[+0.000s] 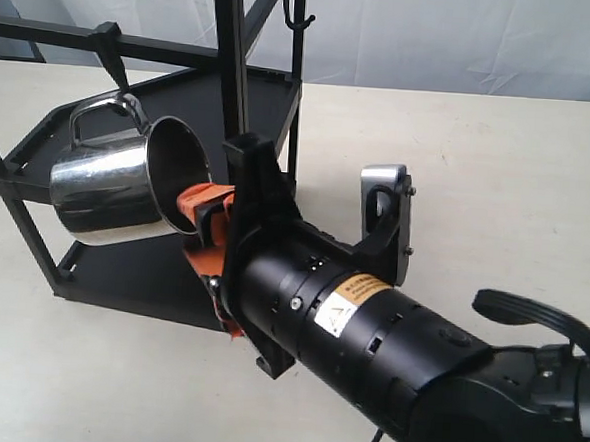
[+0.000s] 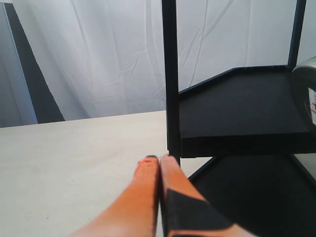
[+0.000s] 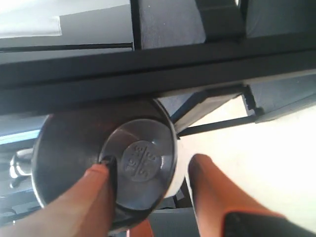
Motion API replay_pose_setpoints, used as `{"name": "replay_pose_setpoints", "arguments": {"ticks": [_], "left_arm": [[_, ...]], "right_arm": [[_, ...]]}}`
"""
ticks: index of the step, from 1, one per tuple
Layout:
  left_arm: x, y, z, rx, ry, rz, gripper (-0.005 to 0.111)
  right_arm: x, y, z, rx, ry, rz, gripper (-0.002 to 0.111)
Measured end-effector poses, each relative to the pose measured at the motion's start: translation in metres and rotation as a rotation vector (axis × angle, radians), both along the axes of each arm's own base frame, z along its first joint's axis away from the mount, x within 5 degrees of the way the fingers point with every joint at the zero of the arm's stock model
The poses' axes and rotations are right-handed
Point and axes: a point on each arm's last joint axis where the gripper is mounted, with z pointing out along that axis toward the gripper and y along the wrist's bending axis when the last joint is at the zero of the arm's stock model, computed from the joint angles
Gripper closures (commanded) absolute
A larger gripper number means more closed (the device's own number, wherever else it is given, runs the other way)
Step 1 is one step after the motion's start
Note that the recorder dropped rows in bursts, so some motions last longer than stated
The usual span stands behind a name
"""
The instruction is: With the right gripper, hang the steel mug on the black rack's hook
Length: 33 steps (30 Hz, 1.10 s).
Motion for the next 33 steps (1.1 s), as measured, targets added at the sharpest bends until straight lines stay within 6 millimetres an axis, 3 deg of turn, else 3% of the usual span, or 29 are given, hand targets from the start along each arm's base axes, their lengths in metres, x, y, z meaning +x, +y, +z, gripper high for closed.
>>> {"name": "replay_pose_setpoints", "arguments": {"ticks": [10, 13, 16, 22, 29, 33], "left_arm": [[0.0, 0.0, 0.0, 0.0, 0.0, 0.0, 0.105], [0.0, 0.0, 0.0, 0.0, 0.0, 0.0, 0.105], [0.0, 0.0, 0.0, 0.0, 0.0, 0.0, 0.105], [0.0, 0.0, 0.0, 0.0, 0.0, 0.0, 0.105], [0.0, 0.0, 0.0, 0.0, 0.0, 0.0, 0.105], [0.0, 0.0, 0.0, 0.0, 0.0, 0.0, 0.105]], "right_arm": [[-0.013, -0.029, 0.0, -0.023, -0.047, 0.053, 0.065], [-0.016, -0.038, 0.001, -0.02, -0.058, 0.056, 0.081], [-0.019, -0.05, -0.003, -0.036, -0.067, 0.059, 0.11], [-0.021, -0.07, 0.004, -0.15, -0.243, 0.051, 0.108], [-0.008, -0.097, 0.039, -0.27, -0.614, -0.195, 0.108], [-0.008, -0.104, 0.046, -0.259, -0.651, -0.248, 0.108]]}}
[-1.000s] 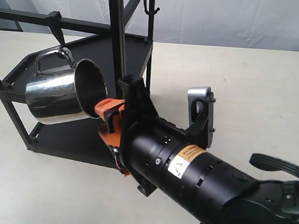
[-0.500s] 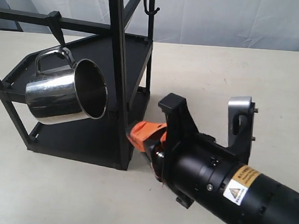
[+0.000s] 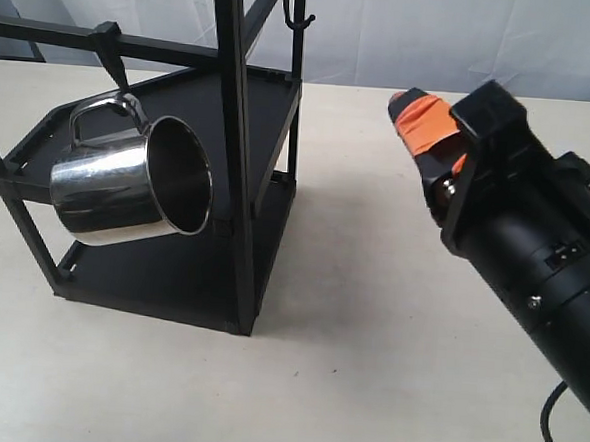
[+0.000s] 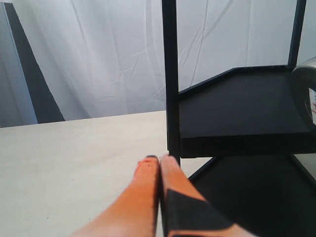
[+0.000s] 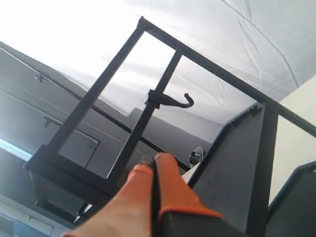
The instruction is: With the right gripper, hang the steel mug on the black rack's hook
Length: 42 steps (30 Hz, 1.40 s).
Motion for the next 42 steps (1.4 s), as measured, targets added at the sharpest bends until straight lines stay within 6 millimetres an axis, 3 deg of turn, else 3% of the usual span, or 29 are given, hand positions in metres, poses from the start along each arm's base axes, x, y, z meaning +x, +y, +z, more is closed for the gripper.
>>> {"name": "replay_pose_setpoints", "arguments": {"ticks": [8, 14, 18, 24, 31, 35, 38, 42], "left_arm": [[0.0, 0.0, 0.0, 0.0, 0.0, 0.0, 0.105], [0.0, 0.0, 0.0, 0.0, 0.0, 0.0, 0.105], [0.0, 0.0, 0.0, 0.0, 0.0, 0.0, 0.105], [0.0, 0.0, 0.0, 0.0, 0.0, 0.0, 0.105], [0.0, 0.0, 0.0, 0.0, 0.0, 0.0, 0.105], [0.0, 0.0, 0.0, 0.0, 0.0, 0.0, 0.105], [0.0, 0.0, 0.0, 0.0, 0.0, 0.0, 0.105], [0.0, 0.0, 0.0, 0.0, 0.0, 0.0, 0.105]], "right_arm": [[-0.002, -0.001, 0.001, -0.207, -0.088, 0.007, 0.108], [0.003, -0.018, -0.005, -0.488, -0.101, -0.152, 0.108], [0.001, -0.029, -0.001, -0.459, -0.046, -0.157, 0.108], [-0.013, -0.057, 0.026, -0.475, -0.166, -0.055, 0.108], [-0.008, -0.081, 0.027, -0.546, -0.155, 0.007, 0.108], [-0.018, -0.11, 0.002, -0.645, -0.108, -0.014, 0.108], [-0.043, -0.132, -0.035, -0.648, -0.07, -0.148, 0.108], [-0.063, -0.139, -0.058, -0.712, -0.139, -0.301, 0.108]]}}
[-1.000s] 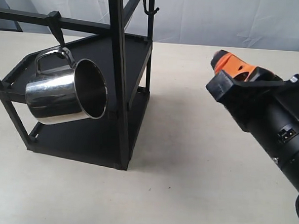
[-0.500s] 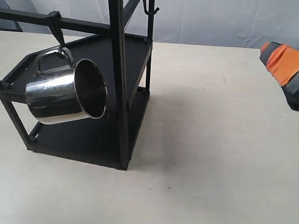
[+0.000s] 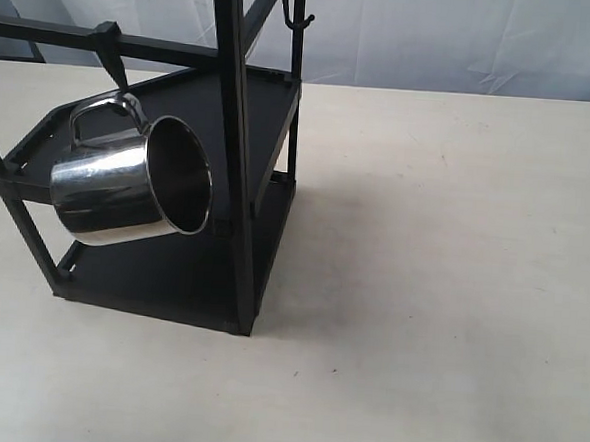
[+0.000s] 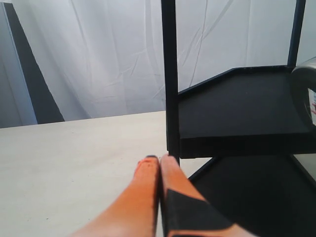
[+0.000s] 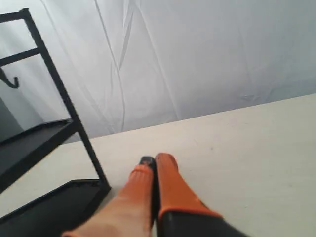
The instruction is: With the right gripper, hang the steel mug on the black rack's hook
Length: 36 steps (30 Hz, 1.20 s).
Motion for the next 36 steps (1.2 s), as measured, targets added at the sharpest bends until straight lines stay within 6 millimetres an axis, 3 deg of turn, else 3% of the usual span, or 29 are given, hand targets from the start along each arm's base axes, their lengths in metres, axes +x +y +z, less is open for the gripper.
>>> {"name": "replay_pose_setpoints", "arguments": {"ticks": [6, 36], "left_arm": [[0.0, 0.0, 0.0, 0.0, 0.0, 0.0, 0.105], [0.0, 0.0, 0.0, 0.0, 0.0, 0.0, 0.105]], "right_arm": [[0.002, -0.003, -0.018, -0.096, 0.055, -0.044, 0.108], [0.002, -0.003, -0.019, -0.119, 0.06, -0.047, 0.108]]}}
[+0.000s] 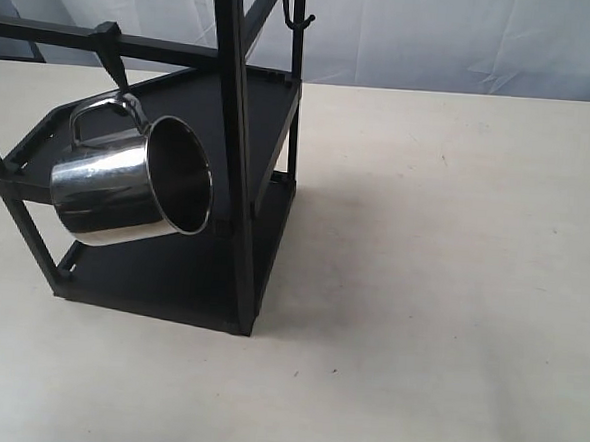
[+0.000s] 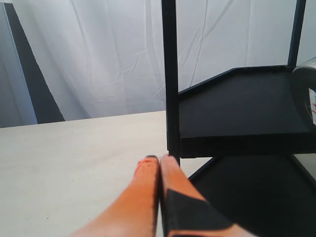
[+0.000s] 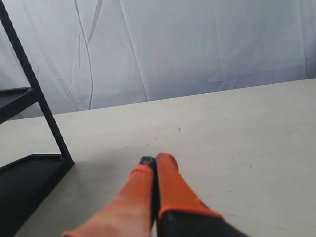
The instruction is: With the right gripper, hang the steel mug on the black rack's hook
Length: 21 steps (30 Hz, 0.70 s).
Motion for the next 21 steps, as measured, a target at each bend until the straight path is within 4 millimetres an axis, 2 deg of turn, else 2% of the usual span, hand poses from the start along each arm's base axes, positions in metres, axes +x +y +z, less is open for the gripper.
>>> {"name": "replay_pose_setpoints", "arguments": {"ticks": [3, 10, 16, 21], "left_arm": [[0.0, 0.0, 0.0, 0.0, 0.0, 0.0, 0.105], [0.0, 0.0, 0.0, 0.0, 0.0, 0.0, 0.105], [0.0, 0.0, 0.0, 0.0, 0.0, 0.0, 0.105], [0.0, 0.0, 0.0, 0.0, 0.0, 0.0, 0.105]], "right_arm": [[0.0, -0.001, -0.002, -0.052, 0.014, -0.006, 0.108], [-0.001, -0.011, -0.01, -0.307, 0.081, -0.069, 0.108], [-0.001, -0.023, -0.01, -0.351, 0.102, -0.193, 0.108], [-0.001, -0.027, -0.01, -0.373, 0.102, -0.23, 0.108]]}}
